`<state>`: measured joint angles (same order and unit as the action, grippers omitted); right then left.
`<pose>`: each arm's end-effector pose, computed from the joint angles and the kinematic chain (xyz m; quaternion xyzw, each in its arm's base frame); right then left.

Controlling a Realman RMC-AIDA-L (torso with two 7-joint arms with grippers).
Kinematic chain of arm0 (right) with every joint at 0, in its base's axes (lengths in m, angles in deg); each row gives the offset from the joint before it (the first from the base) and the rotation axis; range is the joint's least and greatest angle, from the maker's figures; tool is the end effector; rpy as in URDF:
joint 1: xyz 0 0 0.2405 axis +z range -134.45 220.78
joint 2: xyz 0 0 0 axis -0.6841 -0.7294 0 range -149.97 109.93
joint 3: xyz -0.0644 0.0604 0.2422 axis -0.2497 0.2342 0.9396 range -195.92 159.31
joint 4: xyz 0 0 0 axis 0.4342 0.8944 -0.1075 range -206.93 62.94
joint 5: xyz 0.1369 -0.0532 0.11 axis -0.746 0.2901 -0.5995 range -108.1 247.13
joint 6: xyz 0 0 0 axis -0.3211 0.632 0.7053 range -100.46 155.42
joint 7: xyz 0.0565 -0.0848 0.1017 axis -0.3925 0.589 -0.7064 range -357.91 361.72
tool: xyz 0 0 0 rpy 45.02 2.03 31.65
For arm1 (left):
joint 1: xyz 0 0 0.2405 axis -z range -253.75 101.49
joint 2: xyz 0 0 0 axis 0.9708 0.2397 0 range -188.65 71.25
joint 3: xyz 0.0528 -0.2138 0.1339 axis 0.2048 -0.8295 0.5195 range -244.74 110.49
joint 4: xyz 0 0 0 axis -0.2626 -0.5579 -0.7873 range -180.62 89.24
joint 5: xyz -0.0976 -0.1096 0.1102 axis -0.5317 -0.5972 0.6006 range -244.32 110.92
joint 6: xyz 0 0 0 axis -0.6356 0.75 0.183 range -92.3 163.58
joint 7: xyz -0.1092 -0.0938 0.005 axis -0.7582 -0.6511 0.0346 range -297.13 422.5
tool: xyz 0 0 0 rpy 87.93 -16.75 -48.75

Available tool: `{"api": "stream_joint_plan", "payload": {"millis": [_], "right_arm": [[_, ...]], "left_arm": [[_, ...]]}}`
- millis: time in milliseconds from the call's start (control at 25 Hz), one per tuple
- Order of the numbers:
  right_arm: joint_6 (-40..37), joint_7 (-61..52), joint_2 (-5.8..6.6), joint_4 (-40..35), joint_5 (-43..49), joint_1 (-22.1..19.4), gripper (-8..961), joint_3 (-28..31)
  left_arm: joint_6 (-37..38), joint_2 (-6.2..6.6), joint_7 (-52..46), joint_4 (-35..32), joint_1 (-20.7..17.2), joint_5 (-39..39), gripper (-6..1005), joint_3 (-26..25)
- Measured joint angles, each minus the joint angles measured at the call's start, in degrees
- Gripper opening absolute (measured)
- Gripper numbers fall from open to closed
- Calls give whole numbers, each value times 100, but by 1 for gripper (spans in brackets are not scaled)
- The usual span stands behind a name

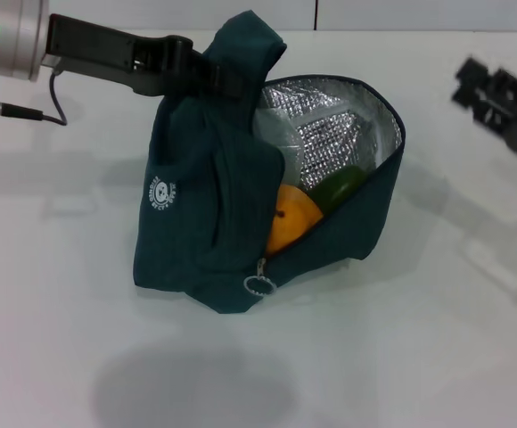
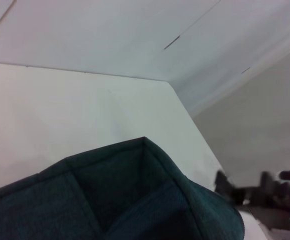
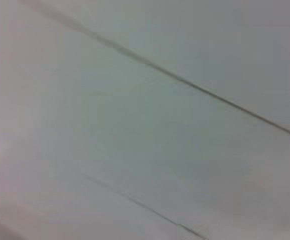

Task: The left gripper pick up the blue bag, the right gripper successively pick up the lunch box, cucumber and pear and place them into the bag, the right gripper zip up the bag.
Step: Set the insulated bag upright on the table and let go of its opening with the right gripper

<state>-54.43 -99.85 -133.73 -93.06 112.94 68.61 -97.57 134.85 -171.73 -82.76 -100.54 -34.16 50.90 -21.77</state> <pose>0.2366 0.3176 0.0162 -0.6896 0.4934 0.5257 0.0678 -0.1658 0.3575 0.0603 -0.8465 -0.5024 -0.1761 0.0056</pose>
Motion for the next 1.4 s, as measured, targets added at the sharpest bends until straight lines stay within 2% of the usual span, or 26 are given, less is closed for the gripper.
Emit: {"api": "stream_joint_plan", "payload": {"millis": [40, 120, 240, 360, 600, 800, 1000, 1400], "right_arm": [[19, -360, 57, 190, 77, 22, 612, -30], [51, -879, 88, 488, 324, 118, 625, -55], [103, -1336, 71, 726, 608, 275, 645, -63], [171, -1590, -7, 840, 918, 534, 646, -81], [596, -1704, -153, 861, 1297, 901, 630, -125], [713, -1596, -163, 752, 1335, 1043, 603, -457], [709, -1254, -156, 565, 1315, 920, 576, -512], [467, -950, -138, 449, 1280, 873, 204, -282]], "left_arm": [[1, 0, 0, -2, 0, -2, 41, 0], [1, 0, 1, -6, 0, -5, 41, 0], [6, 0, 3, -9, 5, -7, 41, 0], [10, 0, 4, -9, 14, -8, 41, 5], [11, 0, 13, -6, 22, -16, 41, 22], [11, 0, 23, -7, 22, -18, 41, 25], [16, 0, 25, -21, 13, -19, 41, 27], [103, 16, -21, -20, 63, 5, 41, 35]]}}
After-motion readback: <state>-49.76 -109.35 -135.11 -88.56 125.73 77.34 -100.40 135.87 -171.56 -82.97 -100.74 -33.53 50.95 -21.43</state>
